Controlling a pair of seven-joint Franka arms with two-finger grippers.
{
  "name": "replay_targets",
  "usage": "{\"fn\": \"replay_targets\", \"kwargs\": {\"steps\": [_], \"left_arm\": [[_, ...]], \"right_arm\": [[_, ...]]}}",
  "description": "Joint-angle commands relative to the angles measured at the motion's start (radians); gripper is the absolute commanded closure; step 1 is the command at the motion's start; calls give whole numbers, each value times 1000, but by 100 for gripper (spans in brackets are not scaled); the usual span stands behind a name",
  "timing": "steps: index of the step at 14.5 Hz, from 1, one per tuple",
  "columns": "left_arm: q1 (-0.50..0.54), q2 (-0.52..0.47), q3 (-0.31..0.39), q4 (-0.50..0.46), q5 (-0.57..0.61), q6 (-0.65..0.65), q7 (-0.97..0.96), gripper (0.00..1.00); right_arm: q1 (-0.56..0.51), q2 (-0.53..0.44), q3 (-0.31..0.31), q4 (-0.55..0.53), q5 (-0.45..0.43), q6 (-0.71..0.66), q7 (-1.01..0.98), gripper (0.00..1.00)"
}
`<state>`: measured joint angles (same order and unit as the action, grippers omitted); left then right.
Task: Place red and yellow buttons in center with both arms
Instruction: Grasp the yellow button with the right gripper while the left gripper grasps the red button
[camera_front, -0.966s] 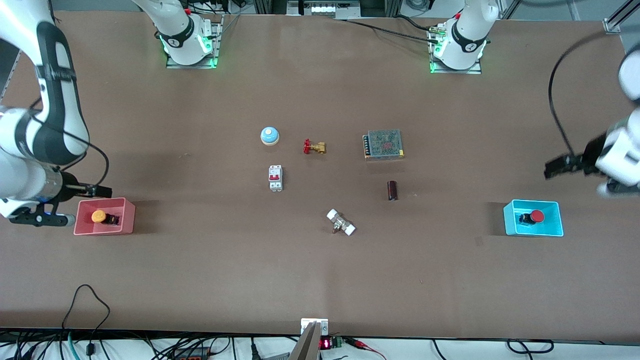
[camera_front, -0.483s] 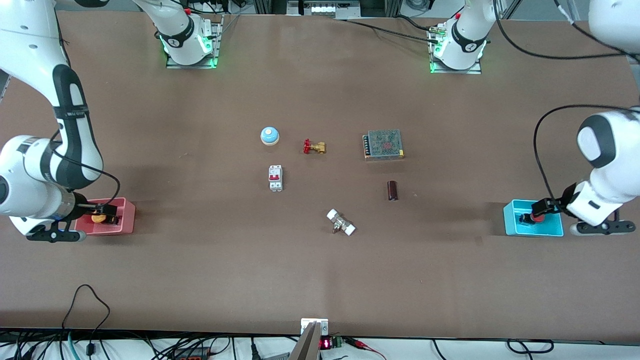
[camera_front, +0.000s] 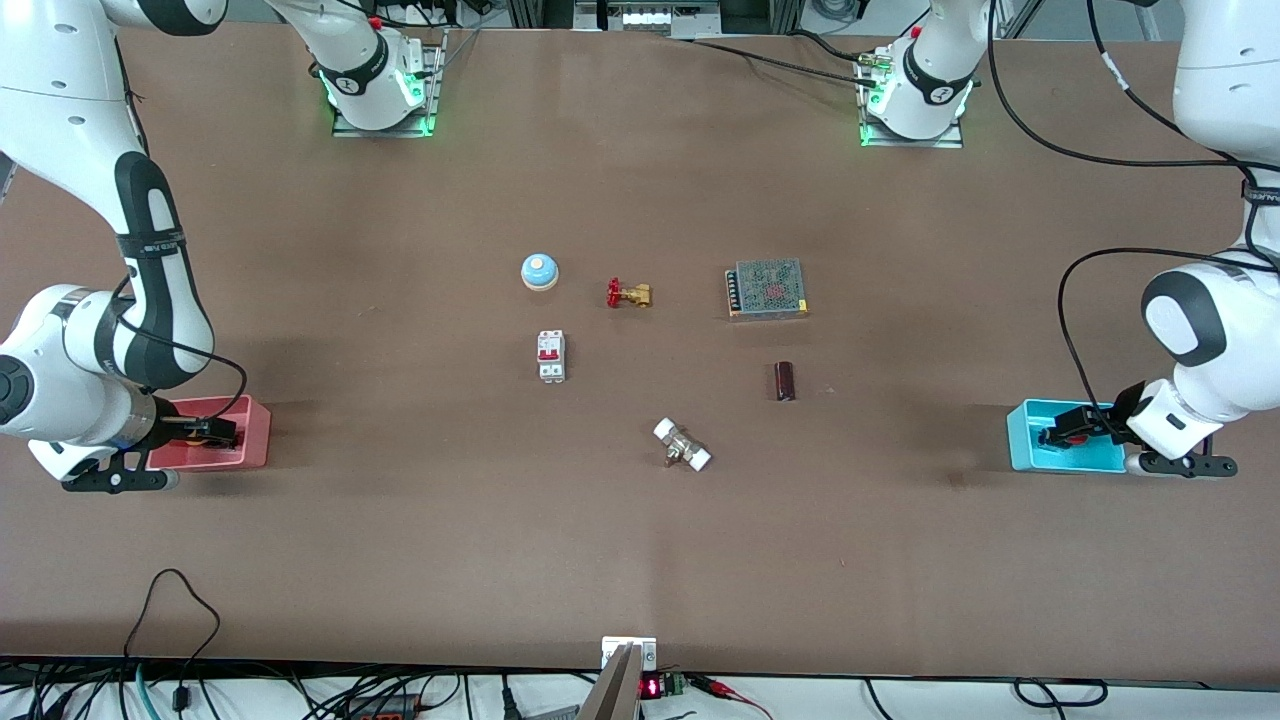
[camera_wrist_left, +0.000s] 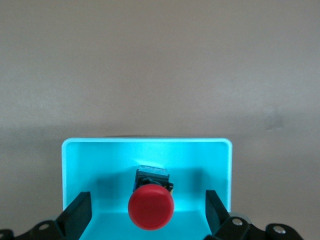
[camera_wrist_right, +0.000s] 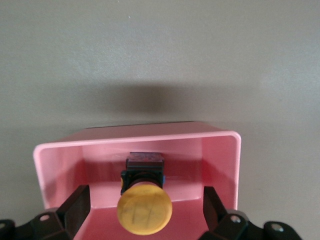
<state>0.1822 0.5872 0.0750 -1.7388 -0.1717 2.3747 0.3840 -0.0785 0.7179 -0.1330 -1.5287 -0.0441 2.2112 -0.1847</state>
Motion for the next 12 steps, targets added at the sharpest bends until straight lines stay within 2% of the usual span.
{"fn": "replay_targets", "kwargs": {"steps": [1,4,8,10,12], "left_arm": [[3,19,-7,18,-25,1,42,0],[3,32,-7,18,-22,18,42,0],[0,51,-6,16,-20,20,42,14],[0,55,-6,15,-20,20,42,26],[-1,57,-6,15,-17,17,44,47]], "right_arm": [[-23,15,12,19,3,2,-33,0],[-24,24,13,21,3,2,-41,0],[-23,32,15,21,3,21,-44,4],[-23,38,16,27,3,25,-44,4],[-23,49,16,38,3,25,-45,4]]}}
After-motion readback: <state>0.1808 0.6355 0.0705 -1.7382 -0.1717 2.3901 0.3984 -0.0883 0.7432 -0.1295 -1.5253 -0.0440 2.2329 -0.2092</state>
